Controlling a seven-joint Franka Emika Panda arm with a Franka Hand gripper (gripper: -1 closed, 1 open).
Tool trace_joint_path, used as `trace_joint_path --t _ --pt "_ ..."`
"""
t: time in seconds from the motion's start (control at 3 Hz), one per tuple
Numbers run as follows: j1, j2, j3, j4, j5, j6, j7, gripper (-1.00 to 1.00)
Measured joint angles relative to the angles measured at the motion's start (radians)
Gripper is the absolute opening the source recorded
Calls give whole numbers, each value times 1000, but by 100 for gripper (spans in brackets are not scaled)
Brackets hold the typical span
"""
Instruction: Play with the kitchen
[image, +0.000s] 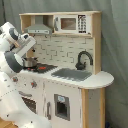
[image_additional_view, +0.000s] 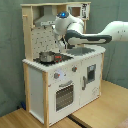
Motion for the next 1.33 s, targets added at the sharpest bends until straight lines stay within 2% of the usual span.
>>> trace_joint_path --t 0.67,1.33 --pt "76 21 -8 11 -212 5 -8 100" --pt "195 33 -9 12 -384 -36 -8 100"
